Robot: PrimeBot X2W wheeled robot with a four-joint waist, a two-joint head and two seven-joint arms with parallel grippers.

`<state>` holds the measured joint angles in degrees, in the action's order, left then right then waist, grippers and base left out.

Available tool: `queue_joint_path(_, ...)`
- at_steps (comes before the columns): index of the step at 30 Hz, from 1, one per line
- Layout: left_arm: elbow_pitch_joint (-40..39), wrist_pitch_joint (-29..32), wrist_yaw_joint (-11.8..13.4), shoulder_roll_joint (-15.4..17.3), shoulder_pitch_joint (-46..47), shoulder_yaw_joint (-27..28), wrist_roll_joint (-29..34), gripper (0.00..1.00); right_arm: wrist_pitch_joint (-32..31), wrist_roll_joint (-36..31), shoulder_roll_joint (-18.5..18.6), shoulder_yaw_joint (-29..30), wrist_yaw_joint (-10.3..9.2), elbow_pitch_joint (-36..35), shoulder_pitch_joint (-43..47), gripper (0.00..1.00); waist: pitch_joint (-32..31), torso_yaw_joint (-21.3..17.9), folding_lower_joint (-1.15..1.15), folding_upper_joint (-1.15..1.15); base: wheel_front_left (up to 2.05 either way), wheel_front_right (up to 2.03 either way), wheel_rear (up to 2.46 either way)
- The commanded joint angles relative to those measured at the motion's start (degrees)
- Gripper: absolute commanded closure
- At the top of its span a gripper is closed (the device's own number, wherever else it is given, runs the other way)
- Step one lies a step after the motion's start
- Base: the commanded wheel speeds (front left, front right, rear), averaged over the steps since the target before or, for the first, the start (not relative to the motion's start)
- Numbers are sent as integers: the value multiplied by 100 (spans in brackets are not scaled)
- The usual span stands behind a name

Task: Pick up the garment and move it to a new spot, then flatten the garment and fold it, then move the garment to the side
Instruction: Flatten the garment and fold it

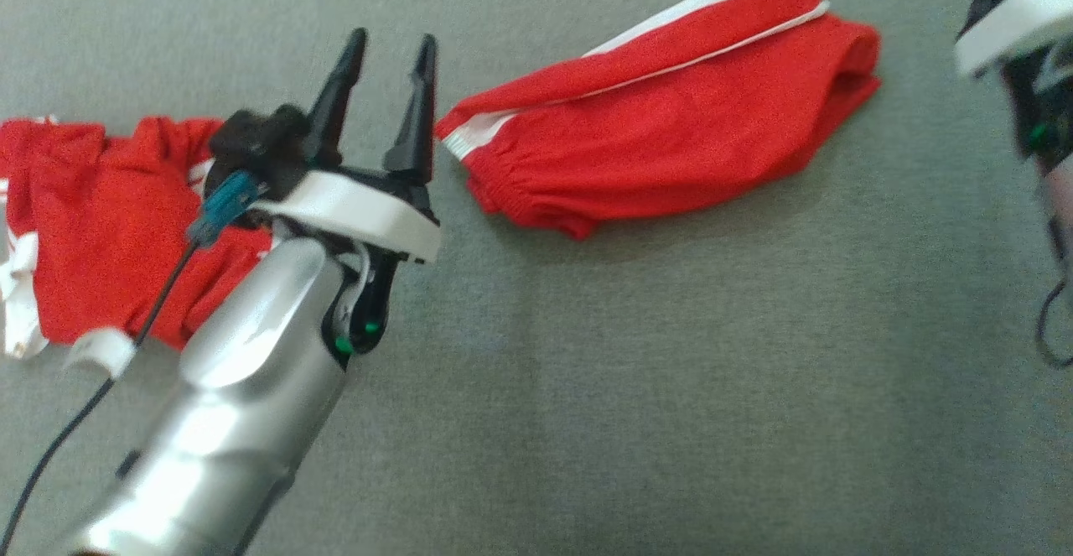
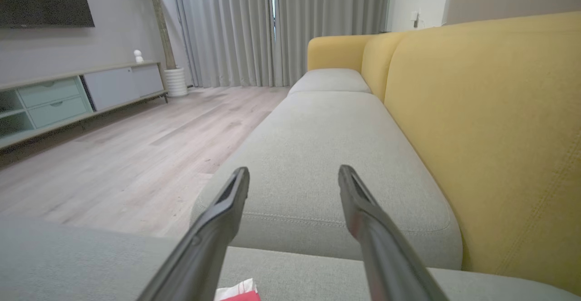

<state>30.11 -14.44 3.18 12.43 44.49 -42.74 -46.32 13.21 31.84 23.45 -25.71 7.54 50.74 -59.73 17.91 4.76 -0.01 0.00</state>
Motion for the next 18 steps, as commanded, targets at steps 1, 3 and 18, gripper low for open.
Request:
queue_joint_path(1,-441,-52,86,187,-112,501,116,0,101,-11,-122,34,-5,-305,294,0,-319,-208,1,0,0,0,0)
queue_joint_path(3,-783,-53,126,163,-458,869,248,0,144,-53,-211,157,-5,-521,631,0,-476,-277,1,0,0,0,0)
queue_joint_path(18,-1259,-55,-247,-446,-2980,1981,1510,0,178,-1397,-1779,2199,-5,-2306,4122,0,-1427,-553,1,0,0,0,0)
